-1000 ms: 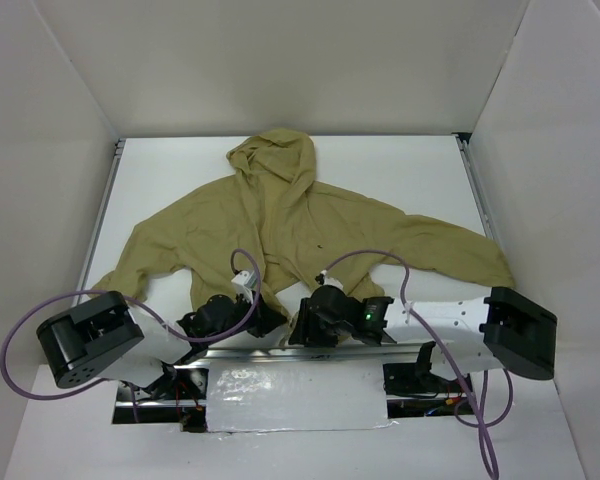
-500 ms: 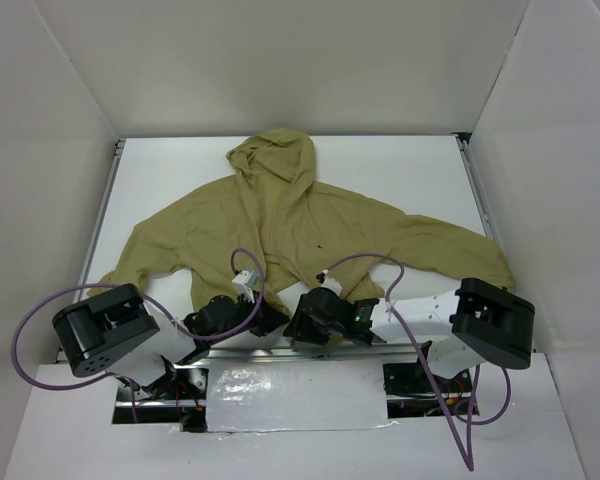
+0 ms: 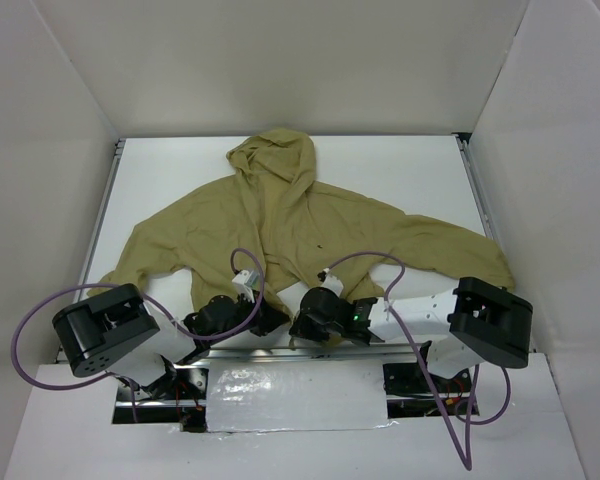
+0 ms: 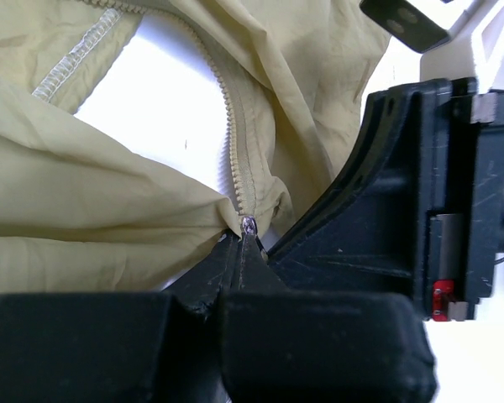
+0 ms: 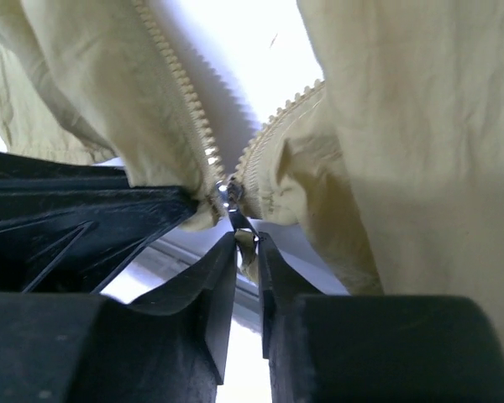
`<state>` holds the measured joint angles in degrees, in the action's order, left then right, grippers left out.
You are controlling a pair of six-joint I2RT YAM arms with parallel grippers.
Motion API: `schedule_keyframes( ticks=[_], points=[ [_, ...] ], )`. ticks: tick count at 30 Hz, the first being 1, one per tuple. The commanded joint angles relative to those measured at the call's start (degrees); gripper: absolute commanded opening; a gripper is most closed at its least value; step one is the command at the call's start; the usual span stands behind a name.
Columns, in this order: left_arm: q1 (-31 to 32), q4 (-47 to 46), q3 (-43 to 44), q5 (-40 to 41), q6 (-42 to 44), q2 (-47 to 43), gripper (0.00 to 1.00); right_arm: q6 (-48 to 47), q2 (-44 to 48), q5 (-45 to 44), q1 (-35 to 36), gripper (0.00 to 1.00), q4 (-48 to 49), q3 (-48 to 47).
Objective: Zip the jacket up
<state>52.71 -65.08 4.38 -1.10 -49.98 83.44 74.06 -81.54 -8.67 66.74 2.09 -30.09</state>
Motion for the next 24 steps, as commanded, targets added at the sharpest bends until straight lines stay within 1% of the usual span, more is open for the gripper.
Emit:
schedule_keyframes(
  ticks=[1, 2, 3, 4, 6, 11, 13, 14, 17, 23, 24],
  points=[
    [0.20, -5.58, 0.01, 0.40, -0.65, 0.32, 0.00, -0.06, -0.55, -3.11, 0.32, 0.22, 0.11, -0.06],
    [0.29, -5.67, 0.01, 0.31, -0.65, 0.49, 0.00, -0.23, -0.20, -3.46, 0.32, 0.19, 0.11, -0.06],
    [0.29, -6.28, 0.01, 0.05, -0.65, 0.93, 0.00, -0.23, -0.20, -3.64, 0.32, 0.14, 0.02, -0.06],
    [0.20, -6.64, -0.07, -0.12, -0.65, 1.11, 0.00, -0.06, -0.11, -3.81, 0.23, 0.04, -0.50, -0.15],
    [0.20, -7.60, -0.25, -0.56, -0.30, 1.64, 0.00, -0.58, 0.50, -3.29, 0.14, 0.00, -1.03, -0.85],
    [0.20, -9.80, -1.30, -1.18, 0.49, 2.17, 0.00, -1.11, 5.94, 1.19, -0.03, 0.00, 0.02, -0.50],
    [0.20, -10.50, -1.83, -1.01, 0.32, 1.82, 0.00, -0.68, 7.53, 2.68, -0.73, 0.00, -0.50, -0.50],
    [0.29, -10.68, -2.09, -0.83, 0.49, 1.55, 0.00, -0.24, 8.58, 4.86, -1.78, 0.00, -0.68, -0.59],
    [0.20, -7.62, -1.57, -1.09, 1.72, -0.38, 0.00, -0.23, 10.08, 8.39, -4.07, 0.00, -1.30, -0.67],
    [0.38, -7.34, -1.48, -1.53, 2.51, -1.96, 0.00, -1.20, 9.29, 16.39, -7.32, 0.00, -0.16, -1.82],
    [0.38, -7.52, -1.66, -1.71, 2.51, -2.05, 0.00, -1.03, 8.94, 19.53, -8.54, 0.00, 1.15, -1.56]
  ],
)
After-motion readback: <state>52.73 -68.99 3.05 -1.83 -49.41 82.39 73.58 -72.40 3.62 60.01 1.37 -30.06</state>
